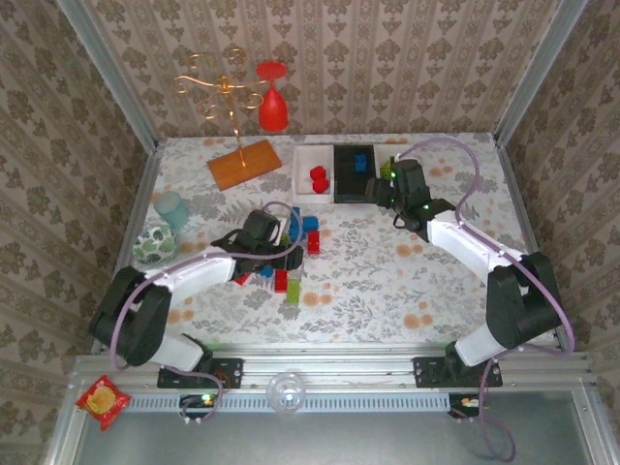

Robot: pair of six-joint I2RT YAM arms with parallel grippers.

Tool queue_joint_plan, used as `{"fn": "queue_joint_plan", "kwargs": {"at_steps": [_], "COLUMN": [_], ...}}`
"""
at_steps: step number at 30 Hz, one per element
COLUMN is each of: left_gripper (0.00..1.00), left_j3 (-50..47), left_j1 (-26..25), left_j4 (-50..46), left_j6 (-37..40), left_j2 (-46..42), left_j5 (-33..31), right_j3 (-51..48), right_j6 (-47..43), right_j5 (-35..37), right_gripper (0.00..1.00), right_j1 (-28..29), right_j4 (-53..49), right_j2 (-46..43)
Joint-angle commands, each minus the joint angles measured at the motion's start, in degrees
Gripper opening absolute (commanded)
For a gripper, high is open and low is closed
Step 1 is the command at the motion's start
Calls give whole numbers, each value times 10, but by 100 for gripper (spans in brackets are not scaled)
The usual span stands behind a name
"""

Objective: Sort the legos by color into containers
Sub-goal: Pick up the lego from the center of the table.

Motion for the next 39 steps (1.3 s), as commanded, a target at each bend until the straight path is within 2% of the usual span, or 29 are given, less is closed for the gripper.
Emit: {"fn": "queue_joint_plan", "kwargs": {"at_steps": [1,9,14,19,23,29,35,39], "left_gripper": [74,69,73,73,70,69,59,57], "left_j3": [41,69,57,54,56,55,68,90], "left_j1": [-1,-2,-7,-15,-17,-20,-23,-39], "left_j4": [3,-19,-26,-21,-9,-12,-14,-38], "left_j6": [-1,-18,-30,-42,-49,-44,-32,-5], "left_j2": [37,83,71,92,105,103,123,135], "left_j5": [8,-15,-40,-13,-2,-30,-29,-40], "right_j3": [-17,-47,-49,-54,-58,-69,-73,-76], "right_j6": [11,4,3,3,4,9,12,9], "right_j5": [4,12,6,6,4,2,-1,4], "right_gripper": [68,69,69,69,70,70,70,70], "right_j1": [-2,-2,-2,-2,-2,-2,-2,-3], "right_j4": [-5,-8,-5,-2,1,8,10,9], "right_j2": [-25,-61,-63,-62,-60,-61,-61,-64]}}
